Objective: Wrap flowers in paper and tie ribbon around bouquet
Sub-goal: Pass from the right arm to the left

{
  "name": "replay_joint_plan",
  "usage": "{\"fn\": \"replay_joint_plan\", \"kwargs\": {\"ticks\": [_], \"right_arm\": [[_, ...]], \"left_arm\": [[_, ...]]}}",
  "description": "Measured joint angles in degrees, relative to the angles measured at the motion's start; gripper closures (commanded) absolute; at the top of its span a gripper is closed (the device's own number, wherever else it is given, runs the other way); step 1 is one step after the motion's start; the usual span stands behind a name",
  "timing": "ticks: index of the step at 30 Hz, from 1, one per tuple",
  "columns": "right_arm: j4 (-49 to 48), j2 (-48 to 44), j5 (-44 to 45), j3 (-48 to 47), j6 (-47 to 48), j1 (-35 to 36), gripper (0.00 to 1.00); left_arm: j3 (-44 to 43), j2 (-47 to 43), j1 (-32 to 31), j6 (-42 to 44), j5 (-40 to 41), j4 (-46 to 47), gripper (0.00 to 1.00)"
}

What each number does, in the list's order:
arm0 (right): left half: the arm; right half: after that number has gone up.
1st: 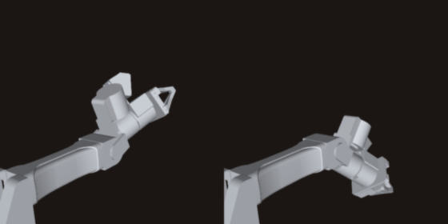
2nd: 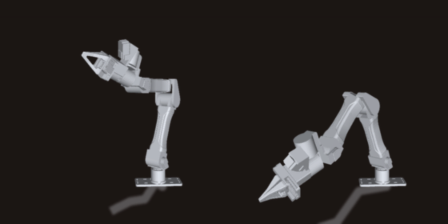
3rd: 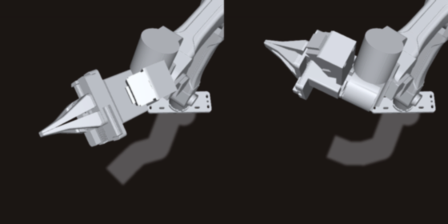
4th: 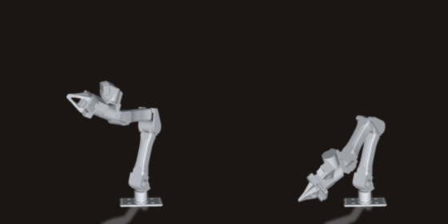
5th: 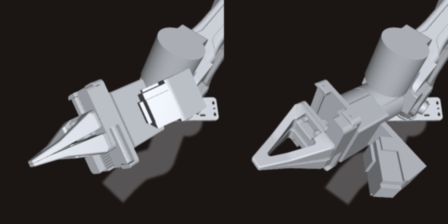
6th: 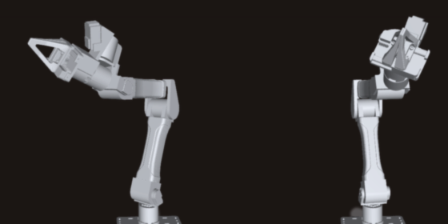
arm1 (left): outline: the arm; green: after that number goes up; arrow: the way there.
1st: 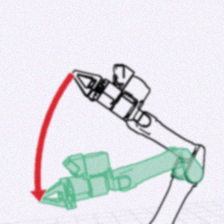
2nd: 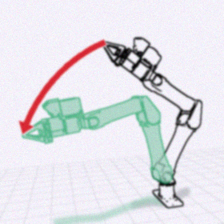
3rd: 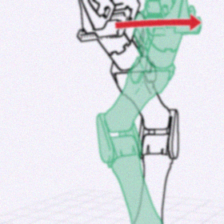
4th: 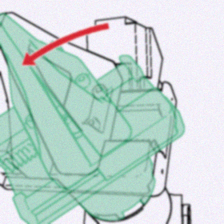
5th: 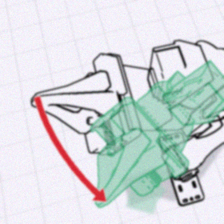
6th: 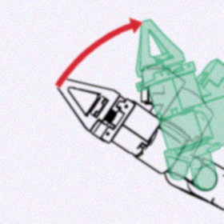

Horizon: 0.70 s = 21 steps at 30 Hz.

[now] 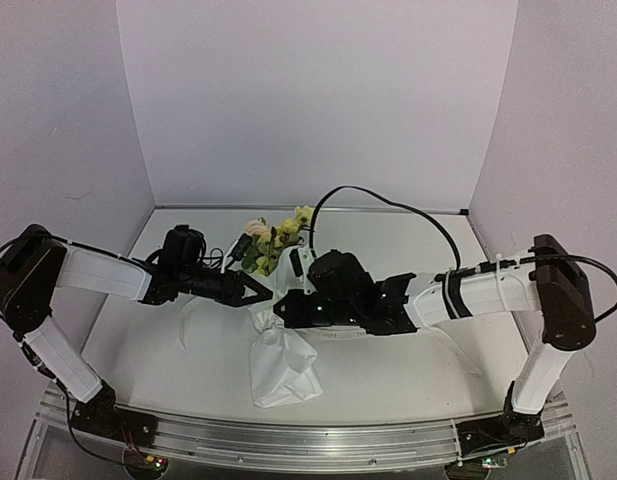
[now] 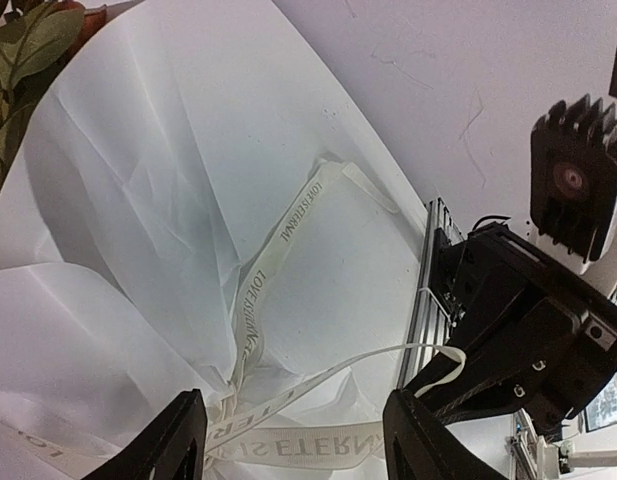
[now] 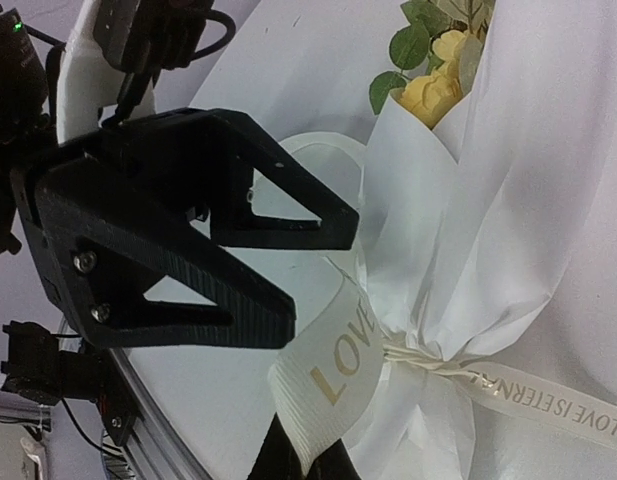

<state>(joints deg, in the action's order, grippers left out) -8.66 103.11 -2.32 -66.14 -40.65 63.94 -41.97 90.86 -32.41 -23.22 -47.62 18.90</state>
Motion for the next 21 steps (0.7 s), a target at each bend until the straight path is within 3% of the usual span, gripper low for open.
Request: {"fn": "replay_joint_plan", "kwargs": {"ticks": [21], "right_arm": [[-11.6, -0.1, -7.8, 4.2, -14.3, -6.4, 1.0]], "left_arm": [[-0.4, 2.3, -4.3, 0.3, -0.2, 3.1, 0.58]]}}
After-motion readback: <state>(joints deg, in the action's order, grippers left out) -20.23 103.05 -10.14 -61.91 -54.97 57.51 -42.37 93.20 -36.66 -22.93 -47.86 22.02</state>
